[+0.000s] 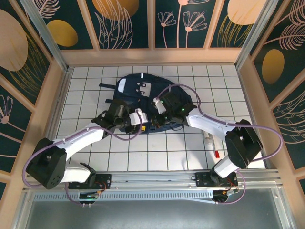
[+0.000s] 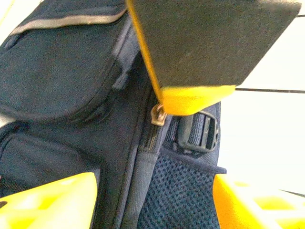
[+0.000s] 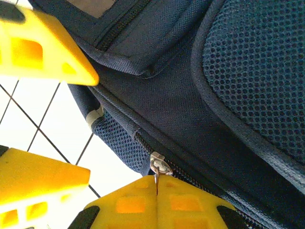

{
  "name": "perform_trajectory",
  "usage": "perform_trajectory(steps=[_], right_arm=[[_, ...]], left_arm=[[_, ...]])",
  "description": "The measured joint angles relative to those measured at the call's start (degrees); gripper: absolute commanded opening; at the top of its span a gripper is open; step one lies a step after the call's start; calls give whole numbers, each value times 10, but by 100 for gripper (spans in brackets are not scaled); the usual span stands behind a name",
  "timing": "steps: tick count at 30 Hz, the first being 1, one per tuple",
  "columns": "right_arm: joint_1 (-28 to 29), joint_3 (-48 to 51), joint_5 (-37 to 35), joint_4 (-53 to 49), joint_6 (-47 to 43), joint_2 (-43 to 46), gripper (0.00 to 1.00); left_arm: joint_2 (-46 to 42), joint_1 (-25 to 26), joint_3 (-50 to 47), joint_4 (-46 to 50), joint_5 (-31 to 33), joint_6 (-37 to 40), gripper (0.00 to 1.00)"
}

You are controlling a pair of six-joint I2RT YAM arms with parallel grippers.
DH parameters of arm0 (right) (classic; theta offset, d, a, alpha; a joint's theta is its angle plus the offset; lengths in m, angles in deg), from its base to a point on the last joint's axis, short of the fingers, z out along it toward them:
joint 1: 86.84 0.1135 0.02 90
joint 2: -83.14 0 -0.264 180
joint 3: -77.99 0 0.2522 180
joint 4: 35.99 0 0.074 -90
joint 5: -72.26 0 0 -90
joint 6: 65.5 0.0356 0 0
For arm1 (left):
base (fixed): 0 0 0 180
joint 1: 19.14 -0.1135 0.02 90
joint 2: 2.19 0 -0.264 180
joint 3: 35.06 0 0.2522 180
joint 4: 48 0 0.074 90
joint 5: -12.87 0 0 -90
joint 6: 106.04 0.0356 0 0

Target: Pack books, pencil case, and school supplies into a backpack

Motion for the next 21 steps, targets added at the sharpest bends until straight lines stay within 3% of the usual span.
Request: perform_trajectory(steps=[3,8,11,13,21], right_arm=[[0,19,3,2,10,14,0],[-2,44,7,19,38,27,0],[-3,59,13,32,60,27,0],[-3,64,12,33,75,27,0],[-13,71,-42,-12,127,42,0]], left_arm=[[33,10,7,-2,16,17,48],[72,24,19,-8,51,37,40],[86,29,21,-20,72,47,21],[95,32,24,-29,85,50,0],[91,37,19,-36,100,74,0]])
